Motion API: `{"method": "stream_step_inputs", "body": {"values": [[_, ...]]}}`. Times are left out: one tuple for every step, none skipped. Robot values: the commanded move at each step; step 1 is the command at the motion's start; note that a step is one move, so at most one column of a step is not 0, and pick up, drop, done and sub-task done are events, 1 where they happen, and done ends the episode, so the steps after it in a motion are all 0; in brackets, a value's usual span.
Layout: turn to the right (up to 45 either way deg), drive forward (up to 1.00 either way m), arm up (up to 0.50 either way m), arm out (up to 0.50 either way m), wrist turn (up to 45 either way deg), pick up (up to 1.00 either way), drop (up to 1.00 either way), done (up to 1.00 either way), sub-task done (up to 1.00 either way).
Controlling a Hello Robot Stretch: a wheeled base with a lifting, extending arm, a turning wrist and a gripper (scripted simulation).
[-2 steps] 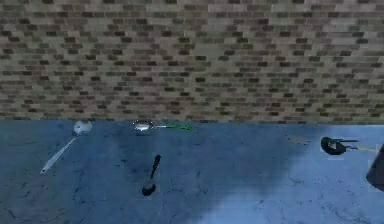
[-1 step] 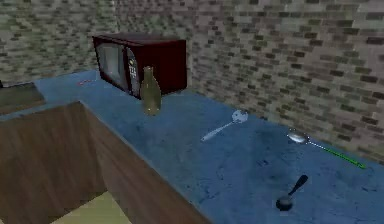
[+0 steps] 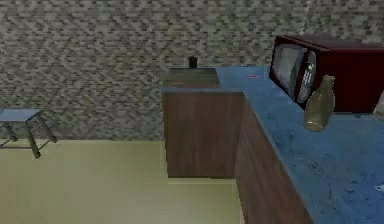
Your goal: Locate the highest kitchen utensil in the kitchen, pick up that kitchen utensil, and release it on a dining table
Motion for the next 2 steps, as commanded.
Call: {"method": "stream_step_inputs", "body": {"values": [[-30.0, 0.0, 0.0, 0.0, 0.0, 0.0, 0.0, 0.0, 0.0], [0.0, 0.0, 0.5, 0.0, 0.0, 0.0, 0.0, 0.0, 0.0]]}}
